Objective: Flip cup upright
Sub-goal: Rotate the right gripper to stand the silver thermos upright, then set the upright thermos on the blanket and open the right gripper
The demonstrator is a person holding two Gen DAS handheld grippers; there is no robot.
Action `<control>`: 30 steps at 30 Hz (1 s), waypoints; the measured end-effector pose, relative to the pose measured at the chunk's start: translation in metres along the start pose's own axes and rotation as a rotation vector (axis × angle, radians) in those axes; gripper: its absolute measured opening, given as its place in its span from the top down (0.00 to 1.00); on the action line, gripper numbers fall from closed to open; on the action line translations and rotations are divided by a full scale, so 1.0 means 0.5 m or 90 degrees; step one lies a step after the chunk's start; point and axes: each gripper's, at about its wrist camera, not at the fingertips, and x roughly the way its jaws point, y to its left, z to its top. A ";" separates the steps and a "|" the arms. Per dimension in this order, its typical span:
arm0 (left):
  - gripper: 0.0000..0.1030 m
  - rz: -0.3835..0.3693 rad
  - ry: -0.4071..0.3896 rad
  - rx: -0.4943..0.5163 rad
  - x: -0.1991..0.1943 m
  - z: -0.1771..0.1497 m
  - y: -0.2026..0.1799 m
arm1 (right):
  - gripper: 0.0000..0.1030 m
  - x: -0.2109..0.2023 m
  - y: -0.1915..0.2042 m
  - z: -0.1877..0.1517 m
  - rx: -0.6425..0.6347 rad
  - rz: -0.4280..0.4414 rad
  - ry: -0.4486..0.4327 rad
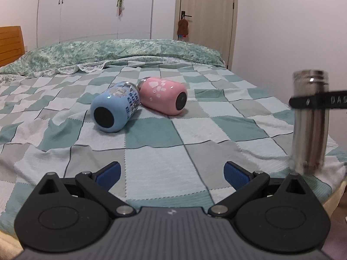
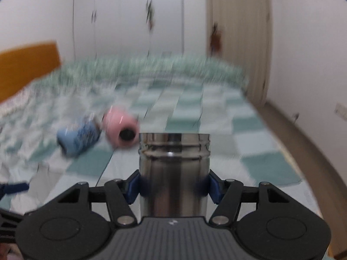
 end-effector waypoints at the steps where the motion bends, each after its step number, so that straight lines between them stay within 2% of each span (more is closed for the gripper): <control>1: 0.00 0.000 -0.001 0.001 0.002 0.002 -0.004 | 0.41 -0.005 -0.012 0.000 0.005 -0.005 -0.027; 4: 0.00 0.001 -0.006 0.002 0.003 0.008 -0.015 | 0.41 -0.009 -0.041 0.001 -0.001 -0.025 -0.102; 8: 0.00 0.002 -0.014 -0.001 0.008 0.012 -0.031 | 0.41 0.004 -0.059 -0.014 -0.051 -0.065 -0.220; 10: 0.00 0.000 -0.015 -0.001 0.011 0.010 -0.038 | 0.41 0.020 -0.072 -0.026 -0.054 -0.073 -0.257; 12: 0.00 -0.001 -0.011 0.003 0.016 0.006 -0.046 | 0.41 0.039 -0.084 -0.047 -0.036 -0.073 -0.259; 16: 0.00 -0.001 -0.003 0.011 0.020 0.000 -0.057 | 0.41 0.082 -0.110 -0.105 -0.024 -0.066 -0.218; 17: 0.00 0.000 -0.002 0.012 0.020 -0.001 -0.059 | 0.41 0.079 -0.112 -0.118 -0.023 -0.063 -0.237; 24: 0.00 -0.009 -0.032 0.016 -0.006 0.000 -0.063 | 0.39 0.058 -0.118 -0.127 -0.016 -0.057 -0.236; 26: 0.00 -0.015 -0.055 0.022 -0.030 0.000 -0.063 | 0.20 0.040 -0.109 -0.122 -0.007 -0.058 -0.241; 30: 0.00 -0.026 -0.104 0.026 -0.090 -0.005 -0.059 | 0.12 -0.033 -0.094 -0.127 -0.004 -0.054 -0.265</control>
